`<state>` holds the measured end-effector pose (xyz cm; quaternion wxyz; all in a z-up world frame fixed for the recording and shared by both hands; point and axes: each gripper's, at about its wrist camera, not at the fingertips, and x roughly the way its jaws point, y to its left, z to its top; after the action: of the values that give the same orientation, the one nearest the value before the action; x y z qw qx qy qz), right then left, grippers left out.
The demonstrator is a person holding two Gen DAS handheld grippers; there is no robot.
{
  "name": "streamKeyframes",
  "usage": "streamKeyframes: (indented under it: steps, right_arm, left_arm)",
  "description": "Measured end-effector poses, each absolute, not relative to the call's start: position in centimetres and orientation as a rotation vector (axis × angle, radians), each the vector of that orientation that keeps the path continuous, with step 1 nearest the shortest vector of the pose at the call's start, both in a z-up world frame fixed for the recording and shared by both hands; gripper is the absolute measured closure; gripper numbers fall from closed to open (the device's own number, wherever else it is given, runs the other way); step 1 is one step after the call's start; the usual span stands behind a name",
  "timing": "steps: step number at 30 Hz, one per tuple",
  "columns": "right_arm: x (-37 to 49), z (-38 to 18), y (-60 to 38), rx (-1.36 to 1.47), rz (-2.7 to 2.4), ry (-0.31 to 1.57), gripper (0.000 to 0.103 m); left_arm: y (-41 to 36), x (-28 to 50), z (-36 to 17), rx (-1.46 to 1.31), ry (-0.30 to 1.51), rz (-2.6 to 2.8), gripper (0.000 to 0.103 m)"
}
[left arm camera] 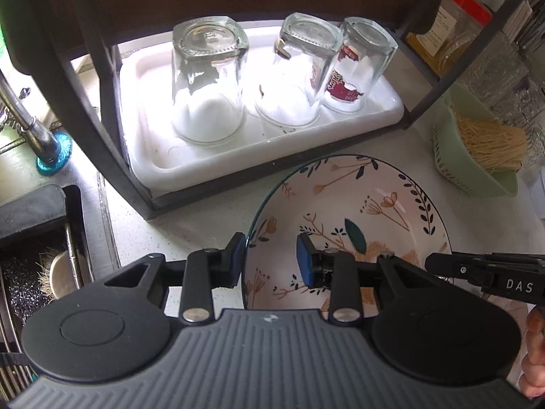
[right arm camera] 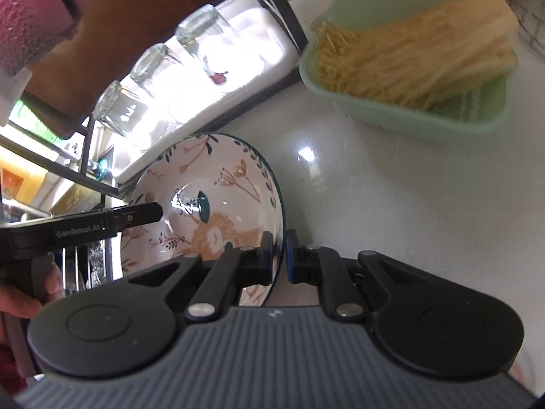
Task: Organize plates and bowls
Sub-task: 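Lift the rabbit-design plate up from the counter with both grippers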
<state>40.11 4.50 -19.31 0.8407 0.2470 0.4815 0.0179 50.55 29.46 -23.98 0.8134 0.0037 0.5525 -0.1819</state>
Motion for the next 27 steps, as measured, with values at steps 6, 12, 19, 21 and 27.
streamKeyframes:
  steps: [6,12,19,21,27]
  right_arm:
    - [40.6,-19.0,4.5,0.477,0.075,1.028,0.092]
    - [40.1,-17.8,4.4,0.514,0.108,1.024,0.092]
    - [38.7,-16.2,4.5,0.565,0.096,1.001,0.091]
    - [38.2,-15.9,4.5,0.569,0.110,0.999,0.091]
    - [36.4,-14.5,3.7,0.591,0.129,0.964,0.091]
  left_arm:
    - [30.6,51.4,-24.1,-0.092,1.230,-0.424,0.064]
    - [31.8,50.7,-22.7,-0.165,1.227,-0.427,0.064]
    - [32.7,49.5,-19.9,-0.231,1.207,-0.411,0.064]
    - [32.9,49.2,-19.2,-0.251,1.190,-0.397,0.064]
    - [32.6,47.8,-16.4,-0.279,1.142,-0.404,0.064]
